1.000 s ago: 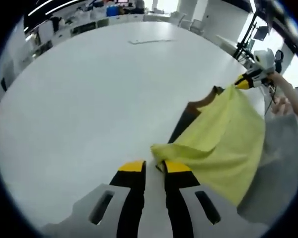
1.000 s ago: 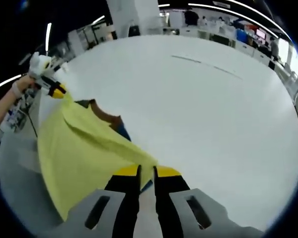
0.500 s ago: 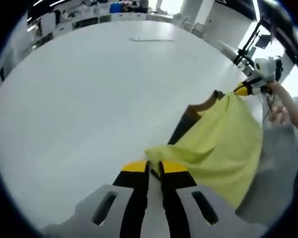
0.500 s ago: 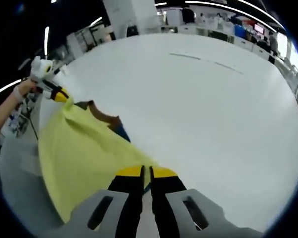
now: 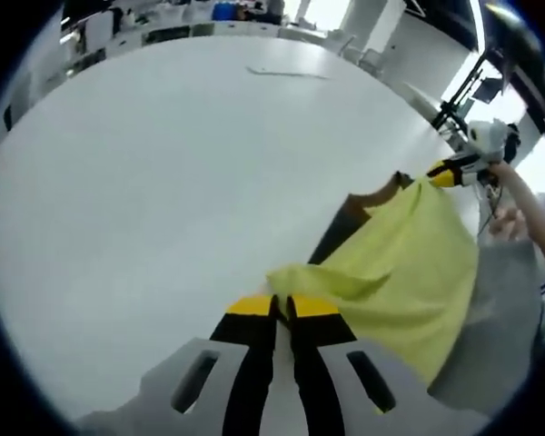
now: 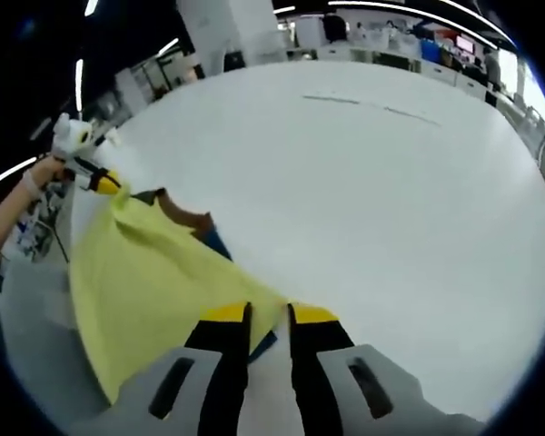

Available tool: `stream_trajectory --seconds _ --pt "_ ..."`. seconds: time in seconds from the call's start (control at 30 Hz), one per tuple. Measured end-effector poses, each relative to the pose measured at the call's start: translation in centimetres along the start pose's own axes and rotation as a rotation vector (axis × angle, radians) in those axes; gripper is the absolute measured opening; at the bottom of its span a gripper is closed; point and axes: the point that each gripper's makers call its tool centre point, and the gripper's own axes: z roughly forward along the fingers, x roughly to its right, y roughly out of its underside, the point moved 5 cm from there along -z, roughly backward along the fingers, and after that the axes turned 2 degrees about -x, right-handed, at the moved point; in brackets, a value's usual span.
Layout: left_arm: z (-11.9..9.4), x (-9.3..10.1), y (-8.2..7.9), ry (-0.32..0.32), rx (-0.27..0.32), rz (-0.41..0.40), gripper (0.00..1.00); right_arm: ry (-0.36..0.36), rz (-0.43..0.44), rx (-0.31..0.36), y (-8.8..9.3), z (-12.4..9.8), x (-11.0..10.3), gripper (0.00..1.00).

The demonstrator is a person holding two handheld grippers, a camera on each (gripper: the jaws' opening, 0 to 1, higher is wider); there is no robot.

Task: Fold the garment on the visible template until the final outline fits inside the template.

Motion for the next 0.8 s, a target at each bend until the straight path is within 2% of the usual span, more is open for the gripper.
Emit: stream_trajectory --seconds 0.07,0.1,0.13,0.23,0.47,0.8 --pt "0.0 -0.1 0.0 0.001 0.0 -0.001 0.02 0.003 0.012 0.002 0.2 0.2 0.1 0.17" --pt "-0.1 -0.1 0.1 0.0 0.0 -0.002 0.02 -0.004 0.023 0.032 0.0 0.2 0.1 0.17" --pt "-0.1 -0.1 0.1 0.001 0.001 -0.003 0.02 -0.012 0.069 0.036 0.0 0.2 0.2 0.17" --pt "-0.2 -0.1 0.2 0.001 0.002 -0.006 0.02 -0.013 0.089 0.038 0.2 0.1 0.5 0.16" --pt "-0.2 -0.1 0.4 0.011 0.004 -0.046 0.01 -0.033 0.095 0.038 0.4 0.1 -0.3 0.08" --pt "-0.9 0.0 0.4 -0.002 0.04 -0.054 0.0 -0.02 0.088 0.07 0.1 -1.0 -0.7 0.06"
